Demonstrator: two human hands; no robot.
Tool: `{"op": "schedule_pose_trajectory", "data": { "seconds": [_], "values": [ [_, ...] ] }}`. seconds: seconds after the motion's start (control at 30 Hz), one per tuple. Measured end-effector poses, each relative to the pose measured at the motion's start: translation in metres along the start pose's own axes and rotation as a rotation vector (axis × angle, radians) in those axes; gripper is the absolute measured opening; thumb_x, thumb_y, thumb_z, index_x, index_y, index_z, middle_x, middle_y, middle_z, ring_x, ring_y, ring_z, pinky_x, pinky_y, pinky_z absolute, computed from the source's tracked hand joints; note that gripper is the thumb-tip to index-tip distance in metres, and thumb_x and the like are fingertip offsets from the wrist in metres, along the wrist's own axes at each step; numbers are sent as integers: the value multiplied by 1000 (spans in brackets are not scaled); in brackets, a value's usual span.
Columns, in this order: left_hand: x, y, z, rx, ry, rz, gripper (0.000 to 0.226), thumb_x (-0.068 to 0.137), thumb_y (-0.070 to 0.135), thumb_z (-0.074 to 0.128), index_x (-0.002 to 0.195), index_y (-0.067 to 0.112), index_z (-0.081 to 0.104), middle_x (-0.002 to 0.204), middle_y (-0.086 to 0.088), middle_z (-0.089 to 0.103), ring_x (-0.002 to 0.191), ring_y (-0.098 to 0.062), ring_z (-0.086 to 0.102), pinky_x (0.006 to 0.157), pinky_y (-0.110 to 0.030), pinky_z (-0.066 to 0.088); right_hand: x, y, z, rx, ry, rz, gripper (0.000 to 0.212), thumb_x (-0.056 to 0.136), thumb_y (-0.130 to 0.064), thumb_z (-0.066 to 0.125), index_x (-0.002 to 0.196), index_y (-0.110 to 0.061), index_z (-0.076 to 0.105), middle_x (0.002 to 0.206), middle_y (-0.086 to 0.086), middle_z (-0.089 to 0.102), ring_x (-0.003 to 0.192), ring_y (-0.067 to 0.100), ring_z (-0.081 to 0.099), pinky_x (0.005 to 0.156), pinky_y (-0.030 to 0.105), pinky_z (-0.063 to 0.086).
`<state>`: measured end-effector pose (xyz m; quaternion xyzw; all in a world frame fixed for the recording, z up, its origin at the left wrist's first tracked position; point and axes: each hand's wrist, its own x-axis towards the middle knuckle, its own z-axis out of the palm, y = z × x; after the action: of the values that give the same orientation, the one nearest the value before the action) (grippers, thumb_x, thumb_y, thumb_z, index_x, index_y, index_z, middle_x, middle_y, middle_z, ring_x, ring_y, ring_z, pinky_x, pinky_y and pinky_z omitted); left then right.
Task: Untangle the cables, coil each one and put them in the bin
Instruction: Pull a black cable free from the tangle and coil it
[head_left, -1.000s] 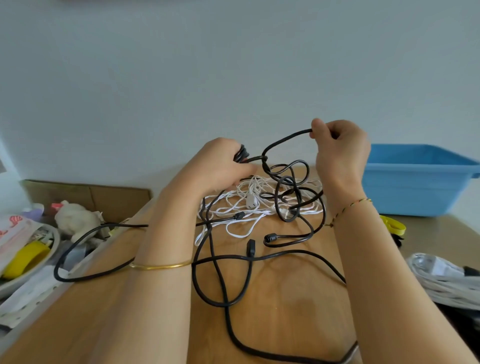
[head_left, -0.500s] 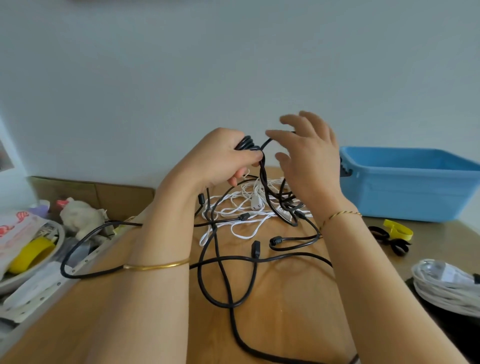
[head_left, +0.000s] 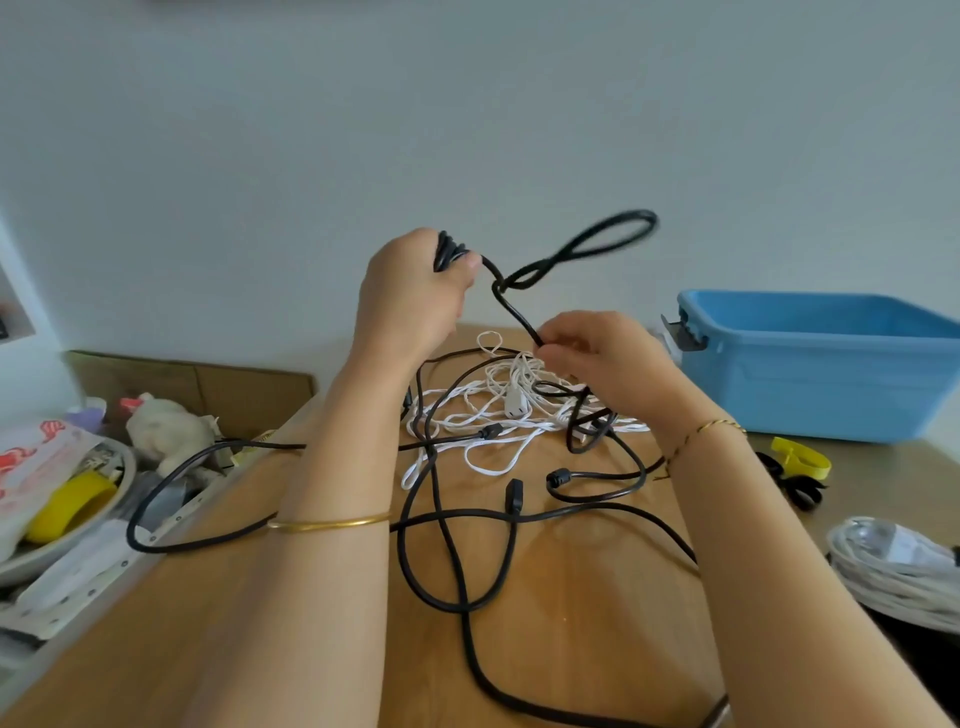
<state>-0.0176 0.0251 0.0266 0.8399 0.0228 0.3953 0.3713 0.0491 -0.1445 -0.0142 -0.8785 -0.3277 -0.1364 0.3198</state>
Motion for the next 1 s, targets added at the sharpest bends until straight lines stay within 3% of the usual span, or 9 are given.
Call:
{"op": "schedule_pose_trajectory", "data": {
  "seconds": [0.13,0.27,0.37,0.47,0.57,0.73,0.8,0.9,1.0],
  "values": [
    [4,-6,-7,-51,181,-26,24,84,33,50,71,13,54,65,-5,56,65,-32,55,72,-55,53,-3,6,-8,-161,-254,145,12,89,-24,60,81,-17,67,77,-2,65,79,22,61,83,39,53],
    [7,-6,-26,-144,399,-54,24,88,28,51,84,7,60,63,0,58,58,-19,58,70,-46,56,-1,15,1,-435,-458,338,14,83,-26,67,93,-16,69,93,1,65,92,21,60,90,41,51],
    [4,1,-28,-119,251,-5,22,94,22,51,86,4,61,58,3,54,52,-11,52,61,-33,52,0,12,7,-419,-476,360,22,82,-23,68,102,-14,71,97,3,67,95,23,61,90,40,51],
    [0,8,-16,-74,7,4,24,96,25,51,83,8,63,60,2,57,60,-15,55,75,-40,55,1,1,7,-343,-438,205,34,86,-6,55,115,-19,67,116,3,65,109,20,58,98,34,46],
    [-3,10,-4,-42,-111,4,26,95,25,53,73,12,61,61,1,60,67,-20,60,83,-45,53,0,-15,2,34,-229,108,41,88,6,45,114,-17,66,112,-2,67,105,11,60,95,27,45],
    [-3,5,6,16,-99,1,27,94,29,53,81,8,63,63,0,61,66,-20,62,76,-43,54,-1,-41,-16,1181,-138,223,36,95,-21,38,87,-2,67,89,18,72,88,26,70,84,31,52],
    [-2,5,8,57,-92,1,31,94,31,54,86,3,62,68,-6,62,66,-24,61,71,-42,53,-2,-43,-19,1256,-213,241,45,94,-39,39,83,-5,65,84,16,71,89,29,69,90,35,51],
    [-2,3,10,166,-170,10,37,94,35,55,72,5,50,63,-8,52,58,-24,50,54,-34,40,-4,-48,-15,1246,-150,136,18,94,-14,49,80,-4,56,69,12,64,82,34,68,87,36,55],
    [-4,3,5,190,-390,-49,34,91,27,59,63,11,49,47,2,49,44,-14,49,50,-26,37,-4,-47,-17,1293,-75,187,16,95,-3,47,81,0,54,49,1,43,49,18,57,73,39,51]
  ]
}}
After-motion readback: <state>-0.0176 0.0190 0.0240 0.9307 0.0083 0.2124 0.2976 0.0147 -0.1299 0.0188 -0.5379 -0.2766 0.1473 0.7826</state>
